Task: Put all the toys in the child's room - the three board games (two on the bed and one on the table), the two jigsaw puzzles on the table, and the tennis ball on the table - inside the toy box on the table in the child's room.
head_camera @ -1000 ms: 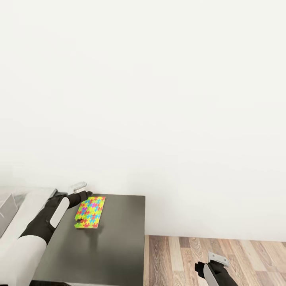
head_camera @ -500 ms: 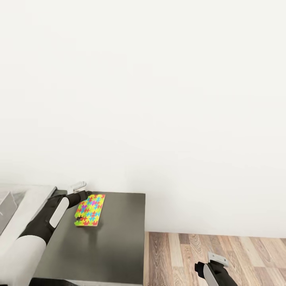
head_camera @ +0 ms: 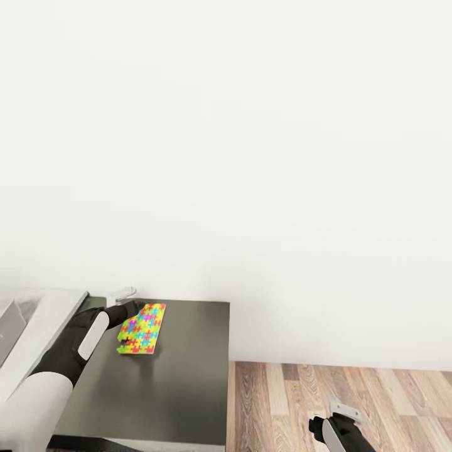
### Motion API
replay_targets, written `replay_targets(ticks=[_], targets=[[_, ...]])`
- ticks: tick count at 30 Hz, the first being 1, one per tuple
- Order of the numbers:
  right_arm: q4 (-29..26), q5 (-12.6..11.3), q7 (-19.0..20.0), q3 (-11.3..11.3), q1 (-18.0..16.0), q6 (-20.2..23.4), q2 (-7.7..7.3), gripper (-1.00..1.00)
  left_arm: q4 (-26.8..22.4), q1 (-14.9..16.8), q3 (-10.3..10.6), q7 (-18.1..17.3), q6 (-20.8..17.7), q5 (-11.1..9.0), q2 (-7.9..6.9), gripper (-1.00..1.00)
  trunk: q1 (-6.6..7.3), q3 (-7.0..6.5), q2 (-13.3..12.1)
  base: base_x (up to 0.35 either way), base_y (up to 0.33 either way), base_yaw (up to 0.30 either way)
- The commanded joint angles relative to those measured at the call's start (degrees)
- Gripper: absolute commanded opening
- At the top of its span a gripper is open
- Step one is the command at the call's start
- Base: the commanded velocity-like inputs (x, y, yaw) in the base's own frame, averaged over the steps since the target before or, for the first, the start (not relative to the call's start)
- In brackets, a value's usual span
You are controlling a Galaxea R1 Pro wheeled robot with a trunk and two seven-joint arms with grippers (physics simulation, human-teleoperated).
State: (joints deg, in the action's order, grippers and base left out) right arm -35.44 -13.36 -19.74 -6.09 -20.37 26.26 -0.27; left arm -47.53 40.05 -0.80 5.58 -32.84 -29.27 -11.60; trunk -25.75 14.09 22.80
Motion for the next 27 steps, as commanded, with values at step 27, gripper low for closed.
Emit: replay_targets(ticks=[27], targets=[[1.0,-1.5,1.8,-0.9,-3.1,-0.2,-1.66,1.00,-0.5,0.1,0.0,0.4,-0.3,-0.5,-0.09,1.00,-0.03,2.64,0.1,0.000,0.000,0.000]])
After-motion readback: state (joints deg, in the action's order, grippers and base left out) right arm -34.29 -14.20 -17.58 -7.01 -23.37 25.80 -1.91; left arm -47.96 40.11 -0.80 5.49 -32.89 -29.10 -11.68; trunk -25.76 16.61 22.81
